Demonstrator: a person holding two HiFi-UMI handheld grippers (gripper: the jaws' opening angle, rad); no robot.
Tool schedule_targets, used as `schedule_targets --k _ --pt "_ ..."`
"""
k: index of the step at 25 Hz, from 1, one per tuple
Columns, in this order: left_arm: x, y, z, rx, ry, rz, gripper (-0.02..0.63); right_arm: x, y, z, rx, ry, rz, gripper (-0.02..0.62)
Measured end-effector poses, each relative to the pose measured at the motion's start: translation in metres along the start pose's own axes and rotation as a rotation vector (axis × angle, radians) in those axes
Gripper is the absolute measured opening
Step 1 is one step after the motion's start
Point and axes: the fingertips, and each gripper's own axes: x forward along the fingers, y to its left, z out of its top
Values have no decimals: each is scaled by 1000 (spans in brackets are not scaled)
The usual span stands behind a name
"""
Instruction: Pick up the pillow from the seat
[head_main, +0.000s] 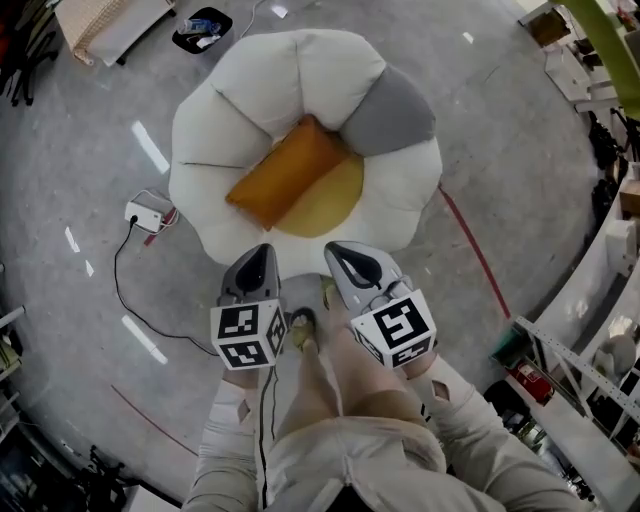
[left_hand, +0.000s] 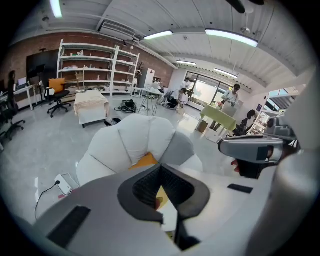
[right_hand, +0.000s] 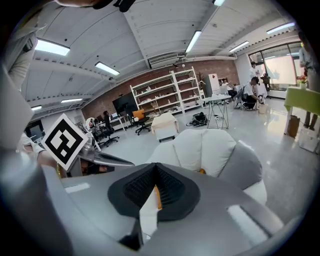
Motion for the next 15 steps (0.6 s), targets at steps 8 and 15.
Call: schedule_targets --k 8,15 --pt "93 35 -34 41 80 60 8 63 -46 -35 50 42 14 0" --pt "171 57 -78 108 177 92 9 107 -87 -75 119 73 1 0"
